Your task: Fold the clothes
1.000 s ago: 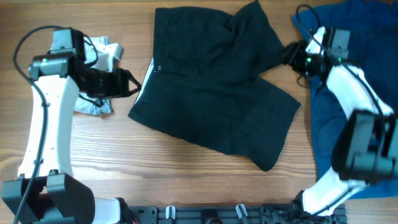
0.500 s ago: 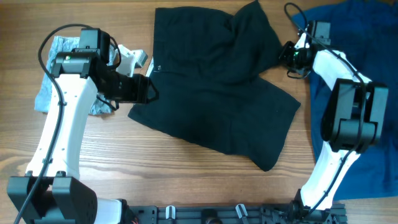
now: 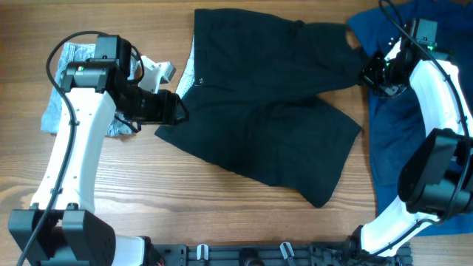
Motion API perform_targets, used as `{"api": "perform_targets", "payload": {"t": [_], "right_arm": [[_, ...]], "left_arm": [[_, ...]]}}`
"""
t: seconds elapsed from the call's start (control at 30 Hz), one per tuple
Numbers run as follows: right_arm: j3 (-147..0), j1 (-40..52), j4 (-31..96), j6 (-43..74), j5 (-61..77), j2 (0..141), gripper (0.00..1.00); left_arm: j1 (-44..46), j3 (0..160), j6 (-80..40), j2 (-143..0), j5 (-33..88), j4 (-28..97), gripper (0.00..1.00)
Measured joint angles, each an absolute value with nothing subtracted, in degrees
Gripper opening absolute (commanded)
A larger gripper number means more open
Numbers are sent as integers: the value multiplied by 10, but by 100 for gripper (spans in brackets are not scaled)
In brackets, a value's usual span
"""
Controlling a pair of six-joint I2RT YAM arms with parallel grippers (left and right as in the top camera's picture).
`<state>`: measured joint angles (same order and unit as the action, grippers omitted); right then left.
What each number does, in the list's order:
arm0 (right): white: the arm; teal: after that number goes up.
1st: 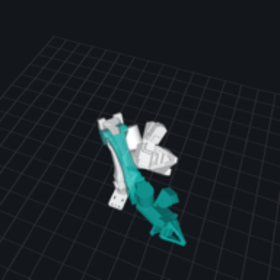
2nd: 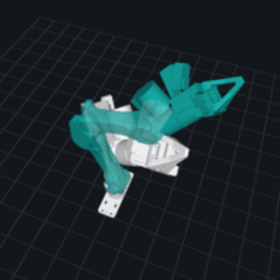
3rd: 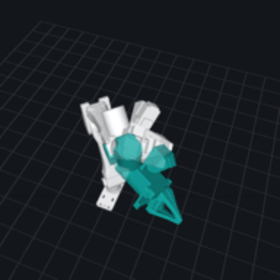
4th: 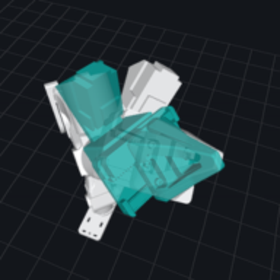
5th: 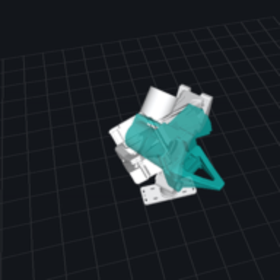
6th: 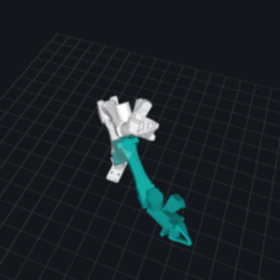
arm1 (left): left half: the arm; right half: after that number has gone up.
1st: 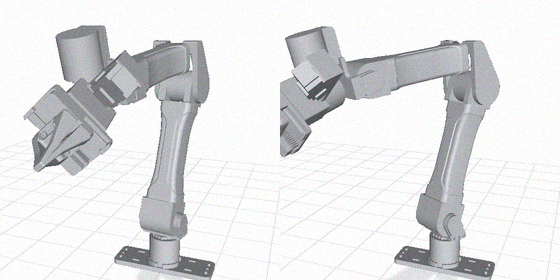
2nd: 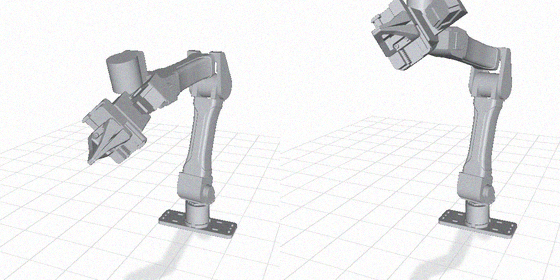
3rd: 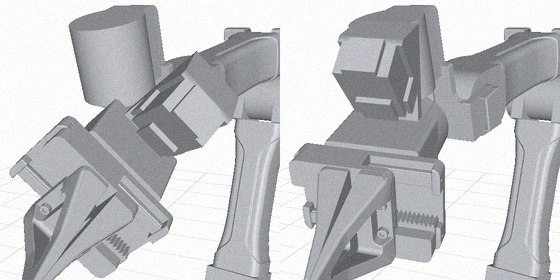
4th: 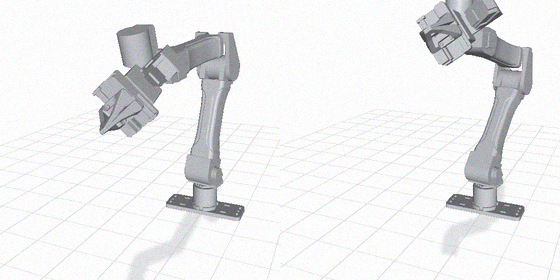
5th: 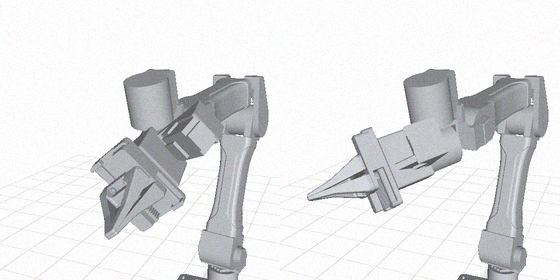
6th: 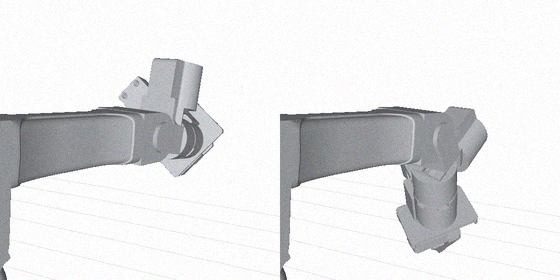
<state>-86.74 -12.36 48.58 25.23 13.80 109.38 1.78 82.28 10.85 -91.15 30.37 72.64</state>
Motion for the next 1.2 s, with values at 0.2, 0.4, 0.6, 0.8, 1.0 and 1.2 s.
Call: {"api": "perform_targets", "payload": {"t": [0.2, 0.4, 0.6, 0.8, 1.0, 1.2], "right_arm": [[-859, -122, 528, 242, 129, 1096, 52], [-859, -122, 540, 161, 193, 1096, 43], [-852, -122, 574, 87, 269, 993, 66], [-861, -122, 754, 107, 264, 771, 80], [-811, -122, 834, 111, 243, 769, 80], [-666, -122, 780, 110, 239, 771, 83]], "left_arm": [[18, 823, 109, -912, 301, 719, 62], [18, 821, 109, -913, 238, 715, 63], [18, 790, 101, -955, 167, 695, 70], [18, 737, 72, -1011, 104, 630, 73], [18, 698, 58, -1109, 76, 541, 57], [17, 704, 50, -1119, 70, 525, 4]]}}
